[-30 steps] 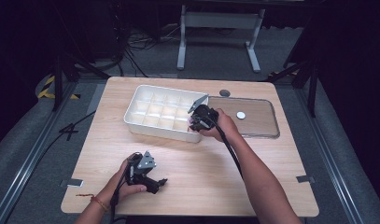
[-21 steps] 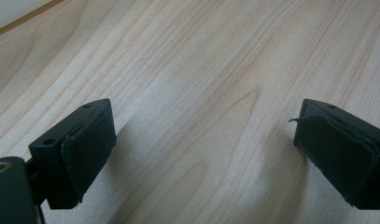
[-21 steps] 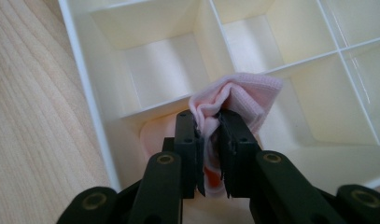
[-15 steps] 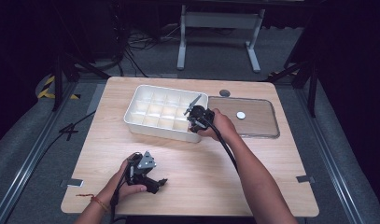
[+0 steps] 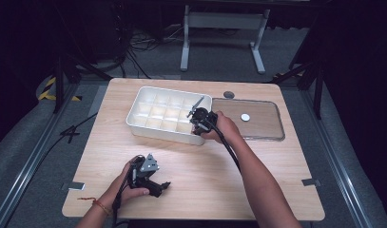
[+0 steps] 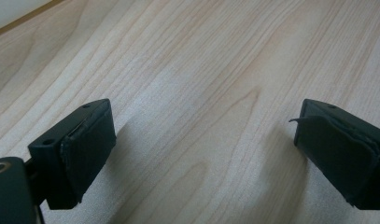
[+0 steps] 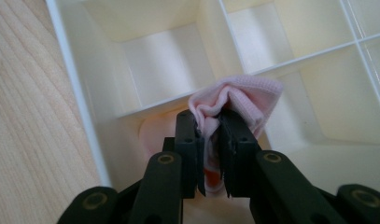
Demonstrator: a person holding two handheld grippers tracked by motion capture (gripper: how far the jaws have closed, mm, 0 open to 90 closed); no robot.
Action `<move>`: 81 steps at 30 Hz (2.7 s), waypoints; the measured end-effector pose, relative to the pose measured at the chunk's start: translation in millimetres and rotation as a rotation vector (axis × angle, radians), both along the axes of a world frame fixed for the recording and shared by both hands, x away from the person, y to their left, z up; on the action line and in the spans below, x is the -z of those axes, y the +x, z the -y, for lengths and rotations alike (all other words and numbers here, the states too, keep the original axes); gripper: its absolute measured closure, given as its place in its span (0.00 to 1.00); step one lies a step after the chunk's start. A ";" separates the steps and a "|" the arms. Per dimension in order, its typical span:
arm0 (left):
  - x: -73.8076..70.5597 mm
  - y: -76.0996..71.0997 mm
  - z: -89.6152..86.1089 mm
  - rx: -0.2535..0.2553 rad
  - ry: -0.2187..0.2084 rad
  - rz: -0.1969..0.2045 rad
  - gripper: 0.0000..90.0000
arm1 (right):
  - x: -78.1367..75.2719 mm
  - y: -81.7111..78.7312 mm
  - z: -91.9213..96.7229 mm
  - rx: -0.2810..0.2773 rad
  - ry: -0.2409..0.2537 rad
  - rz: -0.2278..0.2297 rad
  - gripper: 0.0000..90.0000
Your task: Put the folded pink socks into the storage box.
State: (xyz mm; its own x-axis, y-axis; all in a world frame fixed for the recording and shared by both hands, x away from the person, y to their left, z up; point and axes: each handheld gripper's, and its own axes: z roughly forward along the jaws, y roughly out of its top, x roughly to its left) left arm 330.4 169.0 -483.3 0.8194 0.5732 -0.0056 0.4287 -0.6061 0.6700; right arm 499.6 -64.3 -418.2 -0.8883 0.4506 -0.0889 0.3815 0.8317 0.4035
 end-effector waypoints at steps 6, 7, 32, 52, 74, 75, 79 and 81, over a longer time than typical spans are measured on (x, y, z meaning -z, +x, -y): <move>0.0 0.0 0.0 0.000 0.000 0.000 0.06 | 1.4 -0.3 1.2 0.006 0.012 0.003 0.87; 0.0 0.0 -0.1 0.001 0.001 0.000 0.06 | 1.3 -0.4 1.8 0.005 0.017 0.003 0.87; -0.1 0.0 0.0 0.000 0.000 -0.001 0.06 | -27.9 -22.1 32.0 0.029 0.221 0.090 0.77; 0.8 0.8 1.4 -0.002 -0.007 -0.004 0.05 | -39.2 -65.8 73.4 0.032 0.256 0.181 0.58; 0.9 1.3 2.3 -0.007 -0.002 -0.008 0.03 | -33.0 -104.1 125.8 0.043 0.210 0.249 0.47; 0.6 1.3 2.3 -0.008 0.001 -0.007 0.03 | -32.4 -105.2 128.0 0.044 0.208 0.251 0.47; 0.8 1.3 2.3 -0.008 -0.002 -0.007 0.03 | -29.5 -109.6 135.4 0.049 0.206 0.252 0.47; 0.8 1.3 2.4 -0.009 -0.001 -0.008 0.03 | -26.9 -113.4 139.2 0.049 0.199 0.250 0.47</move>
